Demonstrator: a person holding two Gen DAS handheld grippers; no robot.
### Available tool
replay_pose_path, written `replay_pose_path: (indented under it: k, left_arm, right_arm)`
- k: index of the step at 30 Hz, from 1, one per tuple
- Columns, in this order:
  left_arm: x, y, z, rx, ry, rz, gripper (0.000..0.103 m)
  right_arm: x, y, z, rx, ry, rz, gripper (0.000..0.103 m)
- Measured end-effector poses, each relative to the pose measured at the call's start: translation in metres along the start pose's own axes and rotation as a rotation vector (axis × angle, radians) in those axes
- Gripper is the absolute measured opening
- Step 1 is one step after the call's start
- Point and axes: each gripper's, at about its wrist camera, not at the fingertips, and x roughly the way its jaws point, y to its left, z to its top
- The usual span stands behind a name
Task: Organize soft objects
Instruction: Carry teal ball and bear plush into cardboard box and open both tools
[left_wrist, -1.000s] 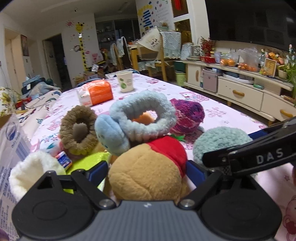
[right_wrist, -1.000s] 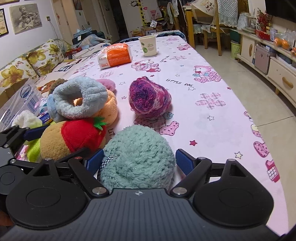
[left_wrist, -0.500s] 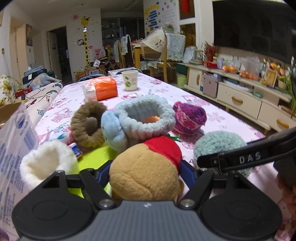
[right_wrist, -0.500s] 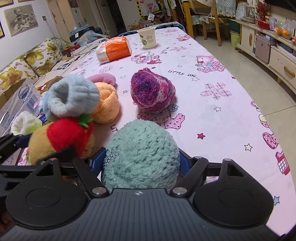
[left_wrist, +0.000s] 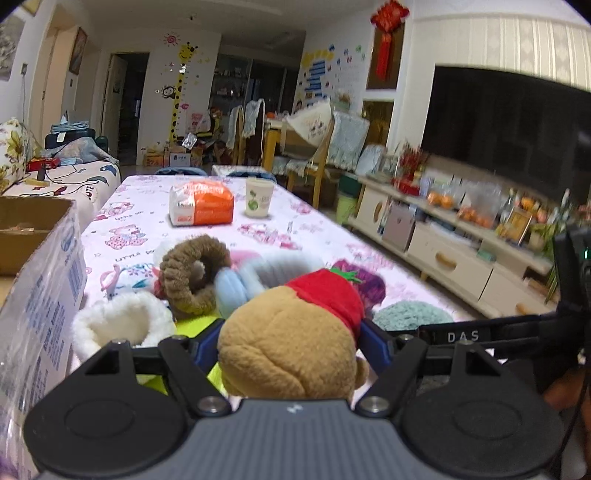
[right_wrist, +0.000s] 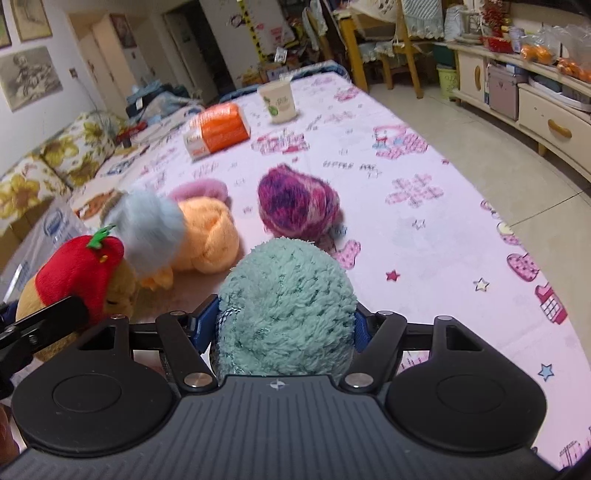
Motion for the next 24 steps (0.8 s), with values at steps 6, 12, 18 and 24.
replay_pose_path:
  k: [6, 12, 18, 24]
  left_arm:
    - [-0.015, 0.010, 0.003, -0.032, -0.060, 0.001, 0.076]
    - [-0.033, 0.025, 0.007, -0.077, -0.115, 0.035, 0.076]
    - [-0.052, 0.045, 0.011, -0.131, -0.202, 0.116, 0.076]
    - [-0.069, 0.070, 0.014, -0.197, -0.274, 0.256, 0.077]
  right_arm:
    - [-0.010, 0.006, 0.004, 0.032, -0.047, 0.033, 0.086]
    - [-0.013, 0.017, 0.010, 0.047, -0.064, 0.082, 0.086]
    - [-0.013, 0.042, 0.020, 0.016, -0.086, 0.161, 0.087]
    - [-0.007, 0.074, 0.033, -0.037, -0.098, 0.252, 0.087]
